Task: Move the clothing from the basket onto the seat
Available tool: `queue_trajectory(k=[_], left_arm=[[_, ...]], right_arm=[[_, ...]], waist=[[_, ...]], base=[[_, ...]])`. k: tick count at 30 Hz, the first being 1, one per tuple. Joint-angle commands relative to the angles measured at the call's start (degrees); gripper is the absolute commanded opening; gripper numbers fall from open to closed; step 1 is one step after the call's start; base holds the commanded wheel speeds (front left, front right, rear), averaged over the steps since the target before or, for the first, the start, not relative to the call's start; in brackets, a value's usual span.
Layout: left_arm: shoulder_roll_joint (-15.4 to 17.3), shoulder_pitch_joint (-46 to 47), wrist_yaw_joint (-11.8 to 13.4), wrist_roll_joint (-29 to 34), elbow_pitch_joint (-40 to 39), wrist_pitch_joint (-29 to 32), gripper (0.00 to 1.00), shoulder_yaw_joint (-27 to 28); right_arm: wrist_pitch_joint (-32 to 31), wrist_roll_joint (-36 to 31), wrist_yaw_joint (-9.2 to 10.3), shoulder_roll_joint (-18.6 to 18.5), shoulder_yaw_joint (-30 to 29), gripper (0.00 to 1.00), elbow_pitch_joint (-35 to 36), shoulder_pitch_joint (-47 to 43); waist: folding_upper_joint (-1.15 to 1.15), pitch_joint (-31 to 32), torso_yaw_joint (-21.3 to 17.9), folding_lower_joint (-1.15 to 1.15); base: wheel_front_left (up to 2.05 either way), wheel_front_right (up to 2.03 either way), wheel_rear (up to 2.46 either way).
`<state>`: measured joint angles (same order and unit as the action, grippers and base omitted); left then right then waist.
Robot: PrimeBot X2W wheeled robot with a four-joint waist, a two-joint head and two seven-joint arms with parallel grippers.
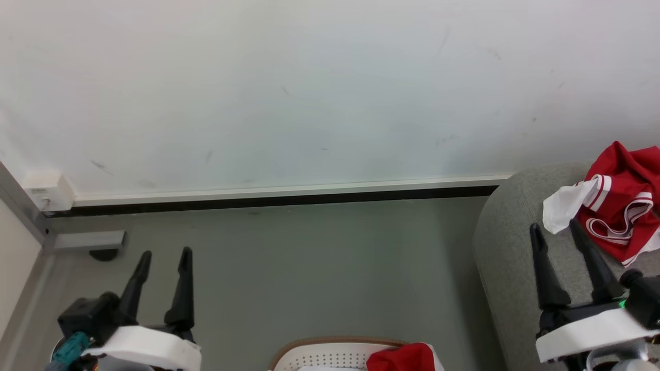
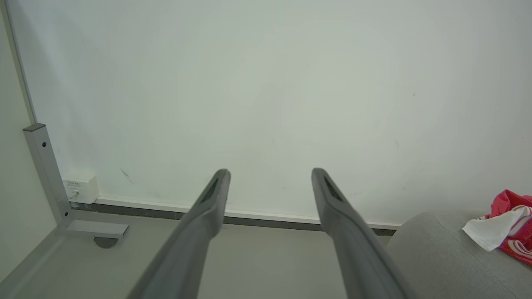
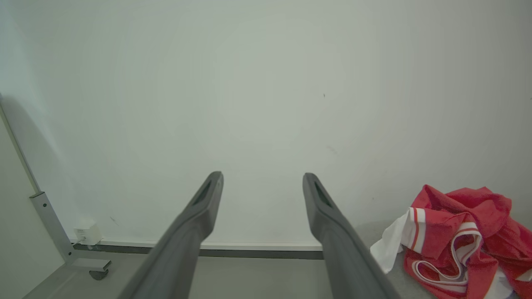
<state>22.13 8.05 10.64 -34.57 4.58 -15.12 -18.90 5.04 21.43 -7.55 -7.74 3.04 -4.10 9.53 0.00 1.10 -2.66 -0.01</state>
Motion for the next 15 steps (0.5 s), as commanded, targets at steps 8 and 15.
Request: queue_trajectory(k=[8,15], left_arm=[[-5.19,-6.62,-2.22,5.12,0.01,-0.04,1.00,5.83],[-8.46,-9.01,-5.88,9.27,1.50,-0.04,1.00,8.92]], right_arm=[[6.14,-1.63,0.13,1.80,4.43,1.00,-4.31,-5.41],[8.55,-3.17,0.13,2.68,6.33,1.00,-7.67,-5.15]], waist=[[0.00,0.22,-0.38,0.01],[0.00,0.03,-0.89,0.01]], base=[[0.00,0.00,0.00],[0.00,0.00,0.00]])
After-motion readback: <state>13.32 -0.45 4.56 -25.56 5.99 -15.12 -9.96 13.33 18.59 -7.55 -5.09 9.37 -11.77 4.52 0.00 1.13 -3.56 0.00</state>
